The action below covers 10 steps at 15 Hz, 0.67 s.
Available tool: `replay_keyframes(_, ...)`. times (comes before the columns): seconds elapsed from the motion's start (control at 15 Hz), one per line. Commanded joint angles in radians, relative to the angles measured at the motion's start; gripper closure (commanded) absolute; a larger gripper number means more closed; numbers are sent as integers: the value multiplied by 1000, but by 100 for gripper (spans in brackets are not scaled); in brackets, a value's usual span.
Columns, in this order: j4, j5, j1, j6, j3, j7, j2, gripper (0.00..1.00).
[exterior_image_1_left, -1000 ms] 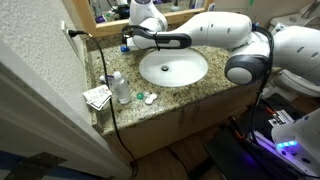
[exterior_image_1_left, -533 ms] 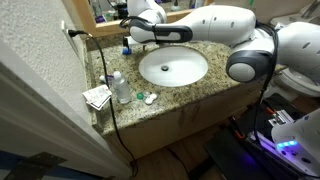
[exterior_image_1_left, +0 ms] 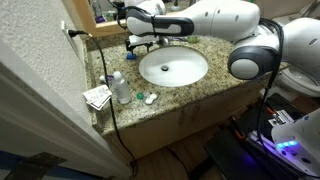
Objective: Pick up the blue object and put it on right
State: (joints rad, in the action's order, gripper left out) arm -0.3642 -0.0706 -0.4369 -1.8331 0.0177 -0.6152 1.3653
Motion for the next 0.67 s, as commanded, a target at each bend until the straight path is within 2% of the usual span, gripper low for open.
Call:
replay_keyframes(0.0, 0, -15, 0, -78, 28, -14, 7, 0)
replay_keyframes(0.13, 0, -24, 5, -140, 36, 8, -3, 0)
replay_keyframes(0.2, -2, -12, 0, -99, 28, -6, 3, 0)
replay_keyframes(0.4, 2, -15, 3, -133, 34, -5, 2, 0)
replay_keyframes(0.6, 2, -2, 12, -143, 1, 165, -6, 0)
